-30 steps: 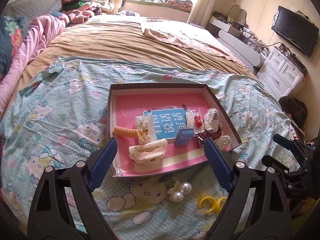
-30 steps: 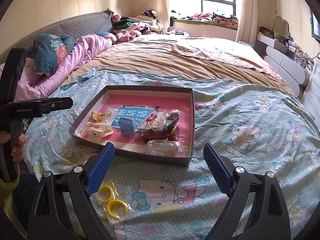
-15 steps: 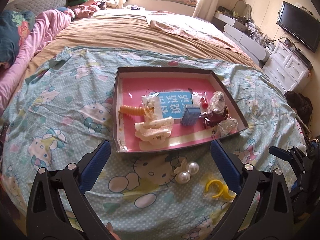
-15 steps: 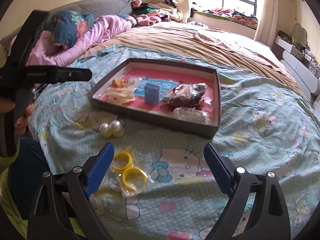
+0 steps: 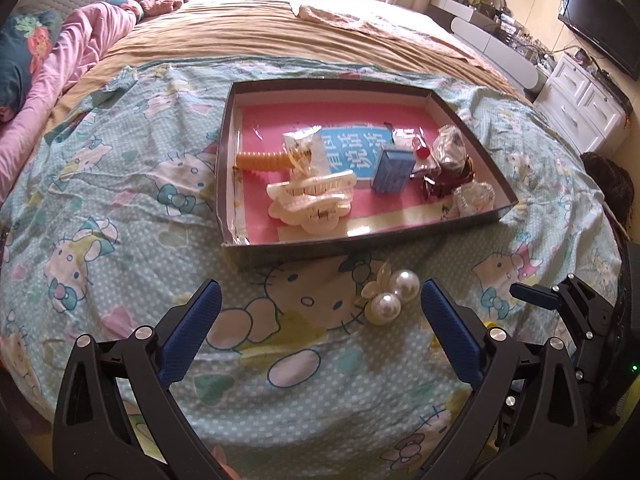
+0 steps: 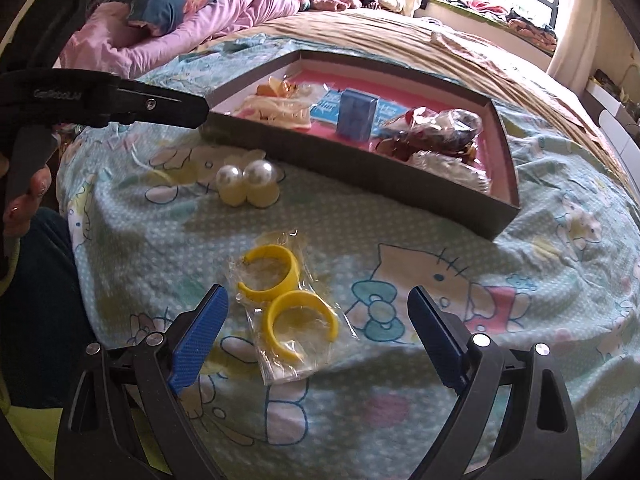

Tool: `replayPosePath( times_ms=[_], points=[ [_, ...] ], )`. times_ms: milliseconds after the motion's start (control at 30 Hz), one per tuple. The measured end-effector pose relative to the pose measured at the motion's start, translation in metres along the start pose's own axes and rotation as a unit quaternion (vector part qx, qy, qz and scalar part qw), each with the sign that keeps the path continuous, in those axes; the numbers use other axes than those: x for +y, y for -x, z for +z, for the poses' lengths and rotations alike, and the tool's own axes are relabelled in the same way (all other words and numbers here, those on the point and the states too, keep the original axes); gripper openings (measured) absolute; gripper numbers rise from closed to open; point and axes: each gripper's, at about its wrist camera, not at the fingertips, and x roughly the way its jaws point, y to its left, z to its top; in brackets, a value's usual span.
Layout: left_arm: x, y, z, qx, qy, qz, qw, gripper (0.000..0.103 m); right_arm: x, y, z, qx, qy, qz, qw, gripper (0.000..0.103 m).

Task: Organize jewelry
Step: 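Withdraw both tools from the tray toward the pearls and yellow clips, then grasp the pearl earrings with the left tool while the right tool grasps the yellow clip bag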

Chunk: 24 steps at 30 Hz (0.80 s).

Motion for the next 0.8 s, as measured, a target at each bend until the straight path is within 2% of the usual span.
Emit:
replayPosePath(
  times_ms=[67,167,233,333,467,600,633,733,800],
  points=[
    [-0.001,-0.004,-0.002,0.006,-0.003,-0.003,1.0,0.093,0.001,-0.007,0.0,0.004,0.002,0.002,1.0,0.088],
    [-0.003,-0.009,-0.005,0.017,-0.004,-0.015,0.9997,0.093,0.003,-0.012,0.0,0.001,0.01,0.016,1.0,0.076],
    [-0.006,-0.014,-0.006,0.022,-0.01,-0.024,0.9994,0.093,0.0,-0.012,0.003,-0.002,0.006,0.033,0.999,0.052],
    [-0.013,-0.021,-0.006,0.031,-0.018,-0.038,0.9986,0.093,-0.012,-0.009,0.005,-0.007,-0.02,0.045,0.999,0.048],
    [-0.023,-0.034,-0.009,0.042,-0.032,-0.05,0.9973,0.093,-0.035,0.002,0.005,-0.018,-0.061,0.032,0.997,0.047],
    [-0.03,-0.047,-0.009,0.054,-0.04,-0.052,0.9964,0.076,-0.052,0.018,0.003,-0.035,-0.081,0.018,0.996,0.047],
    [-0.031,-0.051,-0.009,0.056,-0.042,-0.053,0.9961,0.069,-0.056,0.021,0.003,-0.039,-0.084,0.015,0.996,0.047],
    [-0.036,-0.056,-0.008,0.06,-0.049,-0.053,0.9956,0.039,-0.064,0.03,0.005,-0.051,-0.093,0.007,0.994,0.047],
    [-0.039,-0.056,-0.008,0.061,-0.052,-0.049,0.9956,0.038,-0.068,0.036,0.007,-0.06,-0.098,0.004,0.993,0.047]
  ],
)
